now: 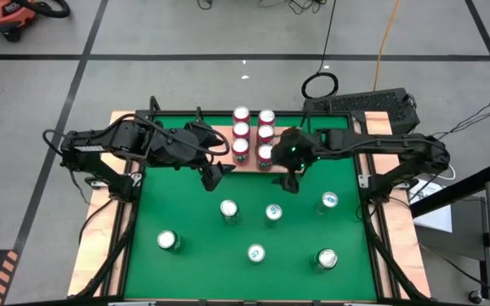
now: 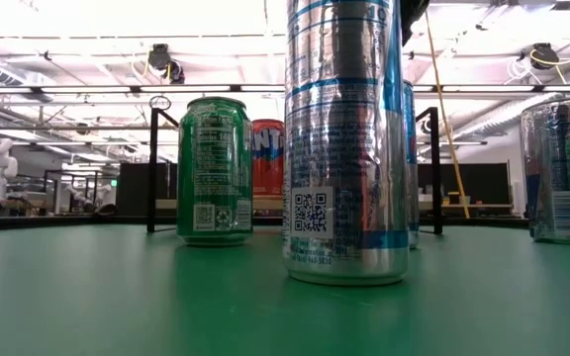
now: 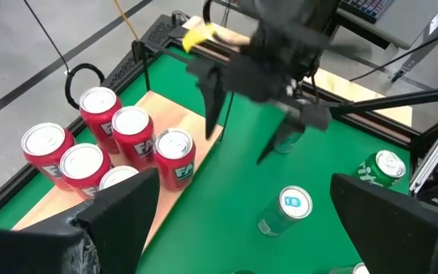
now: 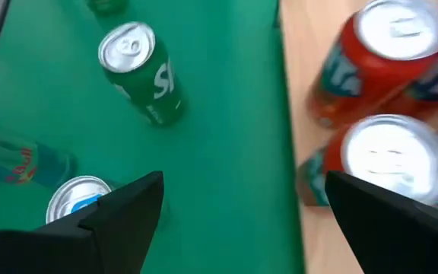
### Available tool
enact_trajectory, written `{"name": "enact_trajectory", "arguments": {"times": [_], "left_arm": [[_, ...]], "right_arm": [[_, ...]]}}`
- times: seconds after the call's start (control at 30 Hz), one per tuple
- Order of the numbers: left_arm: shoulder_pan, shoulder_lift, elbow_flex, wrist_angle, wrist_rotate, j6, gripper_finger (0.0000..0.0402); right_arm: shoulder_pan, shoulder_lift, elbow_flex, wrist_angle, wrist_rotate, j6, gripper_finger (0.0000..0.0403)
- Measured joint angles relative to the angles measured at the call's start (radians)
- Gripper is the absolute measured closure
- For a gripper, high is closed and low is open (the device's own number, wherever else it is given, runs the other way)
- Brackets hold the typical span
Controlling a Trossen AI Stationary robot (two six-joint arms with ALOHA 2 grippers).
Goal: Place canned beverage on shelf
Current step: Put the red soda can on the shelf aligned with the other right red soda can
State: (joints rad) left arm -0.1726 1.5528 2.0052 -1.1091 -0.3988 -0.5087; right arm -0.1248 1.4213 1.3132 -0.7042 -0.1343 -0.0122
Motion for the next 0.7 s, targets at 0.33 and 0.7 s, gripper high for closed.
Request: {"name": "enact_trajectory", "arguments": {"times": [0.33,0.7], "left_arm": [[0.003,0.0,0.0,0.0,-0.003,-0.001,0.0017],[0.002,0.0,0.0,0.0,-0.003,-0.018,0.0017]], "right_arm": [[0.021,0.133,-0.002,-0.005,0.007,0.03,0.0084],[-0.006,0.154,-0.002,0.026,0.057,0.02,0.0099]]}}
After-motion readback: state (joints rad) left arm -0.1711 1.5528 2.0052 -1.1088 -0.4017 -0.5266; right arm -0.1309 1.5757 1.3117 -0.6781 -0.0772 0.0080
